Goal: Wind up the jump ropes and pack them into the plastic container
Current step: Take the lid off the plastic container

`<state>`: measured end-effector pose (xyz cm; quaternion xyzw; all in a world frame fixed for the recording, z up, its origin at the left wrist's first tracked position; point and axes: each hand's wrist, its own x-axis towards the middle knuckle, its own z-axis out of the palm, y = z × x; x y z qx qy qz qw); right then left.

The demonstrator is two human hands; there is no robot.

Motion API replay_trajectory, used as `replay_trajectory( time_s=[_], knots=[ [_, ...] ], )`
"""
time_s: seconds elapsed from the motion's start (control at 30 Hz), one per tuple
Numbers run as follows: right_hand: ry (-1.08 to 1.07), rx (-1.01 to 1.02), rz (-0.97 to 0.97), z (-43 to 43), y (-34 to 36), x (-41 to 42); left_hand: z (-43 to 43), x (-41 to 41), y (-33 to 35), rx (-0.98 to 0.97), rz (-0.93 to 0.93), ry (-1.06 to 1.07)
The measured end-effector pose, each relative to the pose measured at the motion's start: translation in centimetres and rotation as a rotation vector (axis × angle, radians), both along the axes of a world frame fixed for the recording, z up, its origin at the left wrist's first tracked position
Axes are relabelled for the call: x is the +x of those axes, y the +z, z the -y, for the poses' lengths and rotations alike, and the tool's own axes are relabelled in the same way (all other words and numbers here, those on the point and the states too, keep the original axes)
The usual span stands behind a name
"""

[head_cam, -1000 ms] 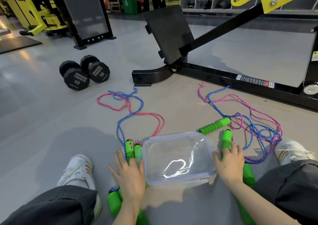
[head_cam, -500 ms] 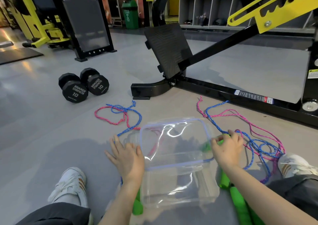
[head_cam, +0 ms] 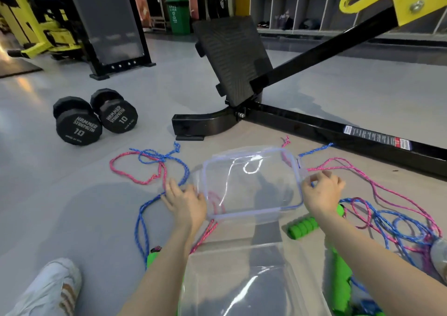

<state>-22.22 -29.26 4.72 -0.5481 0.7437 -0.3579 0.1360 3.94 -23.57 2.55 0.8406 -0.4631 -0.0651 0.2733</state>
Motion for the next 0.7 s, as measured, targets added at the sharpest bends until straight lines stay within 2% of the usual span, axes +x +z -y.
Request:
replay_trajectory(
  time_s=[0.13,0.3,0.57,0.7],
  knots=[
    [-0.061,-0.016,-0.055,0.2,-0.9,-1.9,0.9,-1.9,-2.3,0.236,-0.074,-0.127],
    [-0.024,0.063,-0.184,-0.2,-3.1,-2.9,1.3,-2.4,-4.2,0.376,-0.057,-0.142],
    [0.164,0.251,-0.341,-0.9,-4.7,-0.3,-0.4,1.4,-4.4,0.332,0.028,-0.046],
    [0.280,0.402,-0.455,-1.9,-4.5,0.6,-1.4,1.6,-3.6,0.370,0.068,-0.104]
  ],
)
